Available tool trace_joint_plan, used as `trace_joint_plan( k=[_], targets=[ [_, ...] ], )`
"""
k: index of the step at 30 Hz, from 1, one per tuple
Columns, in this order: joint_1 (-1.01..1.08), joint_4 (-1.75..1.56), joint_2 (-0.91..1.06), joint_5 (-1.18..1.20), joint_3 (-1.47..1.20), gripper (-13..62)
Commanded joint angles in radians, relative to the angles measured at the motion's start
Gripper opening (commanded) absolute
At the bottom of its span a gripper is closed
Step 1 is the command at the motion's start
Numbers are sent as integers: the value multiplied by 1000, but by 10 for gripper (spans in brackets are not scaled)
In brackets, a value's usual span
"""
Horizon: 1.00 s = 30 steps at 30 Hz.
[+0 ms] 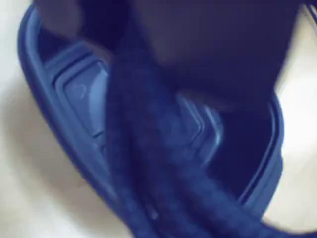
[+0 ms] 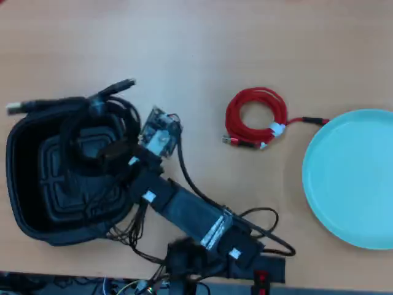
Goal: Put a black charging cable in a black bowl and put a red charging cable in a green bowl
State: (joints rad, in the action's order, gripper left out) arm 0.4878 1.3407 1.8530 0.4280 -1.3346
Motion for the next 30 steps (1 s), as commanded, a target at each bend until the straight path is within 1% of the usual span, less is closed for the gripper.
trace_joint_plan(
  k=[1, 8, 17, 30],
  targets=[
    [-37, -179, -23, -23, 51, -59],
    [-100, -253, -140, -23, 46, -59],
    [-172, -301, -216, -26, 46, -57],
    [-215, -302, -224, -28, 34, -55]
  ],
)
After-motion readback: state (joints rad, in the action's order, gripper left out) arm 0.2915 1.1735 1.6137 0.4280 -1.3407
